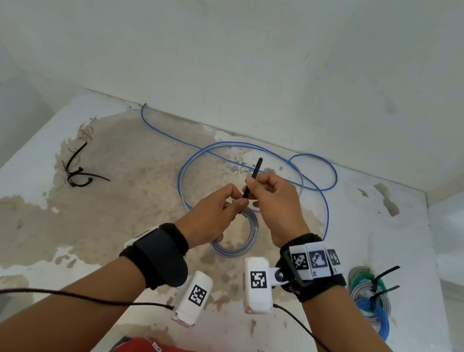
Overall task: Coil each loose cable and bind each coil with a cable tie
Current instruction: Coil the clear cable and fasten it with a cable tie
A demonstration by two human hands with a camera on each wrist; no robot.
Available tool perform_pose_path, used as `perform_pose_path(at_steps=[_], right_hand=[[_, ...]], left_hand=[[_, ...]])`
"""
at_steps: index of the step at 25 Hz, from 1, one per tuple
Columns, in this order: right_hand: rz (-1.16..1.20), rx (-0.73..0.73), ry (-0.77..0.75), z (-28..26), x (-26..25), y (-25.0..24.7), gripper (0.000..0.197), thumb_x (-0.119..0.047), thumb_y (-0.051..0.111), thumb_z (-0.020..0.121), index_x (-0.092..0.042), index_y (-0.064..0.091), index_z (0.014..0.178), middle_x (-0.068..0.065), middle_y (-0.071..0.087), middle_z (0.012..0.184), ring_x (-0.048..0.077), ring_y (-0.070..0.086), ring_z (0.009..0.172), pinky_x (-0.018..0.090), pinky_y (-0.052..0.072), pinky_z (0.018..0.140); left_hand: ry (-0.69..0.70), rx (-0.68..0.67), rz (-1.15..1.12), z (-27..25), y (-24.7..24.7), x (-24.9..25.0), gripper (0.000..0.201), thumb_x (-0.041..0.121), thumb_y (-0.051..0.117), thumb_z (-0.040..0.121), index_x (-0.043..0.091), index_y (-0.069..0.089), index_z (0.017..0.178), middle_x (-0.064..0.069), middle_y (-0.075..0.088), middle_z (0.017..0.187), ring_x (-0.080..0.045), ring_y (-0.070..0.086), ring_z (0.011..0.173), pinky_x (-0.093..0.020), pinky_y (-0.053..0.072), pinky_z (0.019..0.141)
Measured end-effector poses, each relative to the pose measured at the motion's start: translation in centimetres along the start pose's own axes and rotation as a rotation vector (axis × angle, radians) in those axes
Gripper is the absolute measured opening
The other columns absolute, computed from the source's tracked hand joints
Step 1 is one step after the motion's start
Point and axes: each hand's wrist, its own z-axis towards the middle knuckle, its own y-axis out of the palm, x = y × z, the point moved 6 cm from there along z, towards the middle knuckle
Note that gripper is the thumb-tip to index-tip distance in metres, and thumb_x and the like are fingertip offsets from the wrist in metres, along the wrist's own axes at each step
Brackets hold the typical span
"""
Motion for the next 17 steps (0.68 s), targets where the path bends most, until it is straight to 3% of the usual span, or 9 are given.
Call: perform_pose_path(at_steps=[3,7,9,11,13,15,17], right_hand=[[0.068,-0.008,0.027,0.4,-0.6,-0.3,0.018,-0.015,0.069,0.095,-0.016,0.064,0.078,0.009,0.071,0.083,0.016,0.065,0.075,0.025,0.052,0.071],[0.173,-0.042,0.125,1.6,0.2,0.3,0.021,-0.014,0.069,0.095,-0.017,0.063,0.075,0.006,0.069,0.082,0.021,0.062,0.079,0.034,0.051,0.077],[0.179,-0.130,0.171,1.5,0.0,0.3,0.014,-0.023,0.065,0.099,-0.017,0.068,0.087,0.003,0.073,0.091,0.019,0.068,0.086,0.032,0.053,0.078],[0.070,-0.253,0.255,0.6,0.5,0.0,0.027,-0.040,0.060,0.100,-0.016,0.072,0.105,0.000,0.077,0.101,0.017,0.073,0.091,0.030,0.056,0.077],[-0.072,-0.370,0.332,-1.2,1.9,0.1,0.039,-0.049,0.061,0.097,-0.015,0.072,0.111,-0.001,0.078,0.102,0.014,0.073,0.088,0.030,0.059,0.076],[-0.075,-0.413,0.360,-2.9,3.5,0.4,0.033,-0.040,0.064,0.098,-0.012,0.070,0.113,0.001,0.079,0.102,0.010,0.072,0.083,0.028,0.060,0.077],[0.025,-0.380,0.353,-3.5,4.5,0.4,0.029,-0.028,0.065,0.099,-0.004,0.068,0.116,0.004,0.078,0.100,0.009,0.072,0.079,0.025,0.060,0.075]], left_hand=[[0.053,-0.001,0.024,-0.3,0.2,0.7,0.023,0.038,0.047,0.105,0.016,0.050,0.099,-0.004,0.037,0.070,-0.008,0.029,0.044,-0.025,0.041,0.042],[-0.006,-0.053,-0.030,0.5,-0.1,0.9,0.020,0.036,0.049,0.104,0.020,0.050,0.093,0.001,0.038,0.067,-0.010,0.030,0.047,-0.025,0.041,0.043],[-0.038,-0.084,-0.104,0.8,-0.7,0.6,0.020,0.035,0.049,0.105,0.019,0.050,0.092,0.003,0.038,0.066,-0.009,0.028,0.049,-0.024,0.039,0.043],[-0.057,-0.076,-0.161,0.9,-1.2,0.2,0.021,0.034,0.049,0.105,0.017,0.051,0.094,0.005,0.037,0.065,-0.008,0.027,0.048,-0.024,0.037,0.043],[-0.072,-0.049,-0.194,1.1,-1.7,-0.3,0.022,0.034,0.049,0.105,0.014,0.053,0.099,0.006,0.038,0.064,-0.008,0.027,0.047,-0.025,0.037,0.045],[-0.089,-0.045,-0.201,1.2,-1.9,-0.7,0.022,0.035,0.050,0.105,0.014,0.056,0.102,0.006,0.043,0.065,-0.008,0.031,0.049,-0.025,0.039,0.047],[-0.120,-0.070,-0.236,1.0,-2.0,-1.2,0.024,0.035,0.049,0.105,0.016,0.063,0.110,0.003,0.058,0.075,-0.009,0.047,0.055,-0.026,0.049,0.055]])
